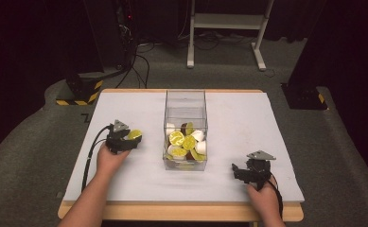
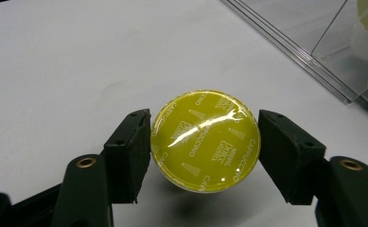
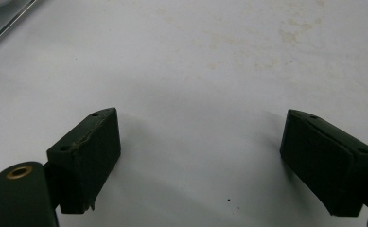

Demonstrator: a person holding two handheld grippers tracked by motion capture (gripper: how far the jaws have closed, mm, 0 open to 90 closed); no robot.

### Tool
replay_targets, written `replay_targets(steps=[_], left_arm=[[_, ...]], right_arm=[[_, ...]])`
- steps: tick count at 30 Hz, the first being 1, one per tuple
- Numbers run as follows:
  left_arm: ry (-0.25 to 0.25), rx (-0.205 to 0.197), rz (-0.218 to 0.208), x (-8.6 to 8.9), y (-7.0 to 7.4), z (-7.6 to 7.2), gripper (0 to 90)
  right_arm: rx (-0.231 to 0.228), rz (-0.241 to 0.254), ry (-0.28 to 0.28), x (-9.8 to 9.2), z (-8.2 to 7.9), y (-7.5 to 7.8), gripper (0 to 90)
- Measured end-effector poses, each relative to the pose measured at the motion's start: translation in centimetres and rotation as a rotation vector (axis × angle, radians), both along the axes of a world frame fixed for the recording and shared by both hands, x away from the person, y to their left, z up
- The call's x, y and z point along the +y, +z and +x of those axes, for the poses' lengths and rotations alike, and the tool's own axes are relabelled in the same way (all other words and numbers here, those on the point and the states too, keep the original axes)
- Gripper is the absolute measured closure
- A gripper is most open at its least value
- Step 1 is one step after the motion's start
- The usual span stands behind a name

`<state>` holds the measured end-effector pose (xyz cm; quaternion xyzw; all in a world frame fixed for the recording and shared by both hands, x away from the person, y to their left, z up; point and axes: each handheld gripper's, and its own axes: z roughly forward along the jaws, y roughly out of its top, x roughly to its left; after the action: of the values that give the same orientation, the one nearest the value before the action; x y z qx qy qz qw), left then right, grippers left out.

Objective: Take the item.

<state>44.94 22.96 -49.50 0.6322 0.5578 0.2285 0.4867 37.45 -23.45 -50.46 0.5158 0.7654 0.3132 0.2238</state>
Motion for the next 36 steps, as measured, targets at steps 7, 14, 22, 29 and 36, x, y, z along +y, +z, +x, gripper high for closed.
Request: replay_targets(steps=[7, 14, 22, 29, 36], left_arm=[[0.003, -0.001, -0.015, 0.0, 0.0, 0.1, 37.2], [0.003, 0.002, -0.033, 0.3, 0.6, -0.2, 29.6], [-0.007, -0.015, -0.067, 0.6, 1.5, -1.3, 26.3], [-0.002, -0.009, -0.092, 1.6, 1.6, -2.6, 27.0], [0.006, 0.009, -0.106, 2.7, 1.5, -3.9, 28.7]], right_arm=[[-0.001, 0.0, -0.001, 0.0, 0.0, 0.0, 13.0], [0.0, 0.0, 0.0, 0.0, 0.0, 0.0, 13.0], [0.0, -0.001, 0.0, 0.0, 0.0, 0.0, 13.0], [0.0, -0.001, 0.0, 0.0, 0.0, 0.0, 13.0], [0.0, -0.001, 0.0, 0.0, 0.0, 0.0, 13.0]])
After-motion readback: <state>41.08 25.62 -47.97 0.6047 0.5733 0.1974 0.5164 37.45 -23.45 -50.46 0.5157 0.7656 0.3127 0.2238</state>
